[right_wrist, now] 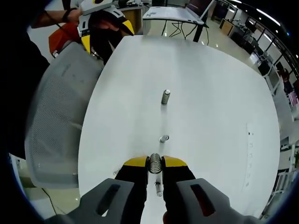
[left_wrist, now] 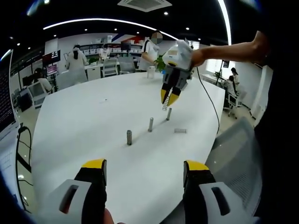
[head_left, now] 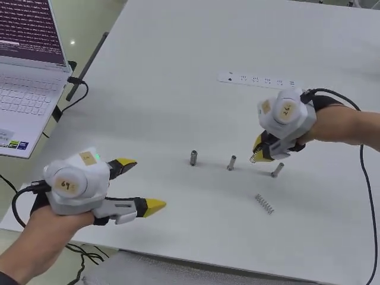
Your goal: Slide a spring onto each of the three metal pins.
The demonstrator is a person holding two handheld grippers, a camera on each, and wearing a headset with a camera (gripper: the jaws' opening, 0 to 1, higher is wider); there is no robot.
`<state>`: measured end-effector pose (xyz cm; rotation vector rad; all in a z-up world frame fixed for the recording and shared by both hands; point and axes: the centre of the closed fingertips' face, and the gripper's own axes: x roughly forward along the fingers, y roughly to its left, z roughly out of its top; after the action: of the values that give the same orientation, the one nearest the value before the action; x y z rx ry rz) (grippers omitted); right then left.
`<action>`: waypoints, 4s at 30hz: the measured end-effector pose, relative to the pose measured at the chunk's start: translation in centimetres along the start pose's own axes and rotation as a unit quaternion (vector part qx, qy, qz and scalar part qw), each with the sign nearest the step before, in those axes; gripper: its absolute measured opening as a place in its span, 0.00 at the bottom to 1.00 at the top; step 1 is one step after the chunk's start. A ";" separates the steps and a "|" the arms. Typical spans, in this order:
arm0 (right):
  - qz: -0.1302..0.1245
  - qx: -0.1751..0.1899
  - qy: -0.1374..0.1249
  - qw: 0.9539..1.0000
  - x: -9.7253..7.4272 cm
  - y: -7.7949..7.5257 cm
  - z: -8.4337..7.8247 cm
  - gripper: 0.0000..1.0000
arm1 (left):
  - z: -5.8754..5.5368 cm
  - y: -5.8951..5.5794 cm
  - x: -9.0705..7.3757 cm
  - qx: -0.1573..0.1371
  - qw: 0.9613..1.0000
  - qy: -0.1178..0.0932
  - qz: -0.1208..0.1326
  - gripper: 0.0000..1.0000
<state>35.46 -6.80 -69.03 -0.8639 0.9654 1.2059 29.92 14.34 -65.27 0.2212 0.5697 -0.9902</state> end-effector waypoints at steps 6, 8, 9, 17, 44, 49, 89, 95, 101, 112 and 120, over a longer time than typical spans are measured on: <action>0.001 0.000 0.001 1.000 0.6 -0.3 0.6 0.08 | 0.0 0.0 -0.1 -0.002 1.000 0.000 0.002 0.64; 0.003 -0.002 0.001 1.000 0.8 -0.3 0.9 0.08 | 0.1 -0.1 -0.2 -0.004 1.000 -0.002 0.002 0.64; 0.004 -0.002 0.000 1.000 1.0 -0.4 1.1 0.08 | 0.1 -0.1 -0.3 -0.005 1.000 -0.002 0.003 0.64; 0.006 -0.009 0.003 1.000 1.6 -0.8 1.7 0.09 | -0.1 0.2 -0.9 -0.010 1.000 -0.002 0.009 0.64; 0.025 -0.032 0.021 0.999 3.8 -1.3 2.6 0.09 | -1.0 1.1 -2.3 -0.025 0.999 0.000 0.023 0.62; 0.027 -0.035 0.026 0.999 4.2 -1.2 2.4 0.09 | -1.2 1.2 -2.3 -0.028 0.999 0.002 0.024 0.62; 0.054 -0.057 0.063 0.995 8.5 -0.6 1.0 0.09 | -1.1 1.7 -2.6 -0.034 0.999 0.000 0.031 0.63; 0.054 -0.057 0.067 0.995 8.7 -0.5 0.7 0.09 | -1.1 1.8 -2.7 -0.034 0.999 0.002 0.030 0.63; 0.054 -0.056 0.069 0.995 8.9 -0.4 0.7 0.09 | -1.2 1.8 -2.7 -0.034 0.999 0.003 0.031 0.63; 0.061 -0.060 0.080 0.993 9.1 -0.5 0.2 0.20 | -1.1 1.9 -2.8 -0.035 0.999 0.003 0.031 0.63; 0.061 -0.058 0.080 0.993 9.0 -0.6 -0.1 0.27 | -1.0 1.9 -2.8 -0.033 0.999 0.002 0.030 0.63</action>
<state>36.78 -3.84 -77.43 -1.0177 1.0989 1.3222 29.96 17.83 -64.67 0.1812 0.5941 -0.9110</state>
